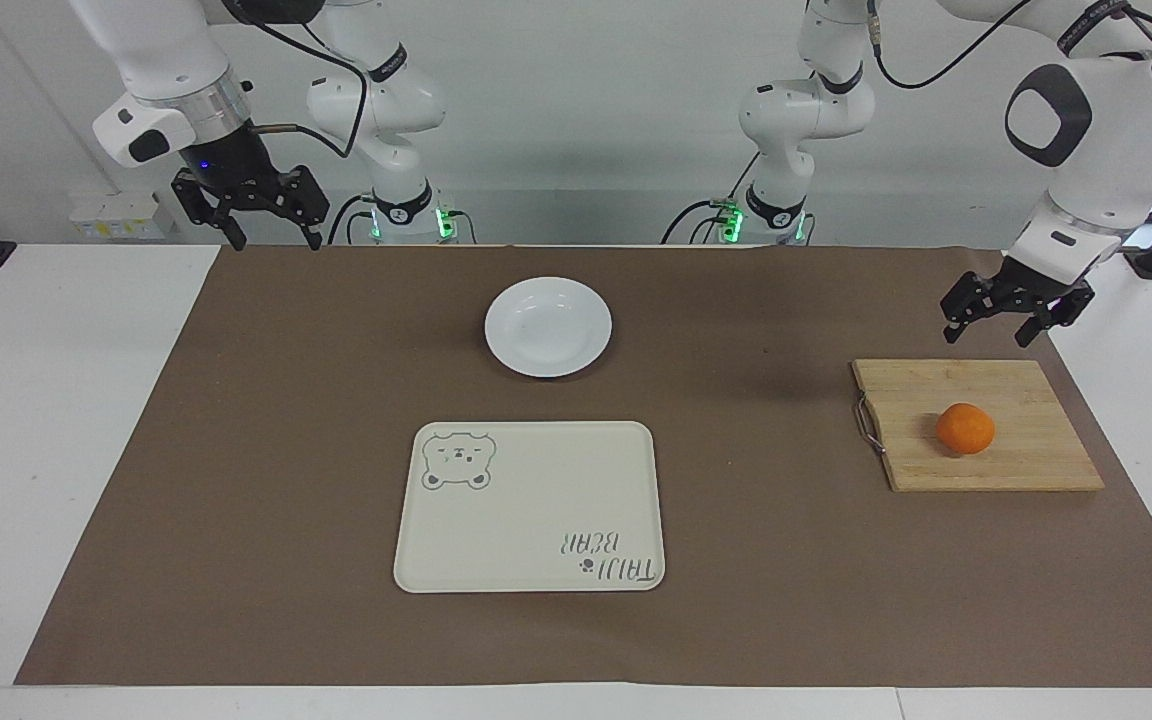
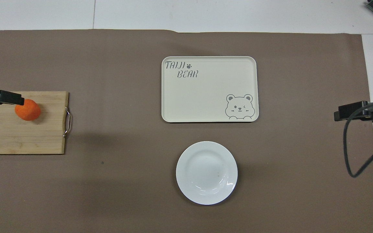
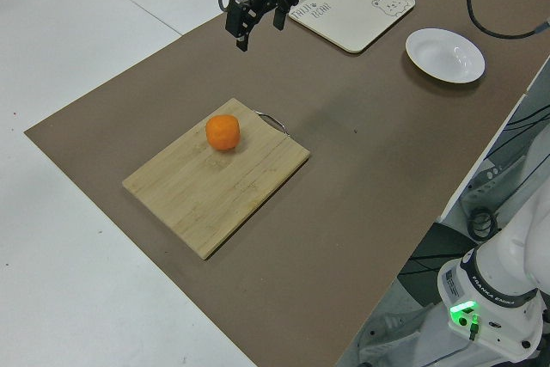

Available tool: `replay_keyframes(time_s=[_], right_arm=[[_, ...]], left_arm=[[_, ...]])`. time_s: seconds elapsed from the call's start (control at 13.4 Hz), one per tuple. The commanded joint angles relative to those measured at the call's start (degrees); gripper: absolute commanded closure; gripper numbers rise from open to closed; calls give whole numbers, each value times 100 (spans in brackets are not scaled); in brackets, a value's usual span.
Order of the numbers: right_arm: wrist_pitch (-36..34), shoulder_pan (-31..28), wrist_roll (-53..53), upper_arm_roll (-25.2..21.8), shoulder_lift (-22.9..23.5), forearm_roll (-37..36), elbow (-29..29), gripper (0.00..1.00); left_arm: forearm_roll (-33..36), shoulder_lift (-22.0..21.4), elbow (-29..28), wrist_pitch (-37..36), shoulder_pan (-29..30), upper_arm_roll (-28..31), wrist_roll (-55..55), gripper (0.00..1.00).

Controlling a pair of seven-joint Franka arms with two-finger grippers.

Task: Place orange and plate with both arms
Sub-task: 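Lower the left gripper onto the orange and close it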

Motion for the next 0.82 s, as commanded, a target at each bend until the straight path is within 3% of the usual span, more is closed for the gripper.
replay_keyframes(time_s=[0.0,0.52,0.75], right_arm=[[45,4,-119,28,-79,95,-94,0],[-219,-57,-101,1,-87,121,126,0],[-219,-57,-101,-7,-87,121,117,0]], left_arm=[[-52,383,-192,615,299,-17,325,0],[-61,1219,-649,1872,581,-17,387,0],[-227,1229,-1105,2338,555,-17,343,0]])
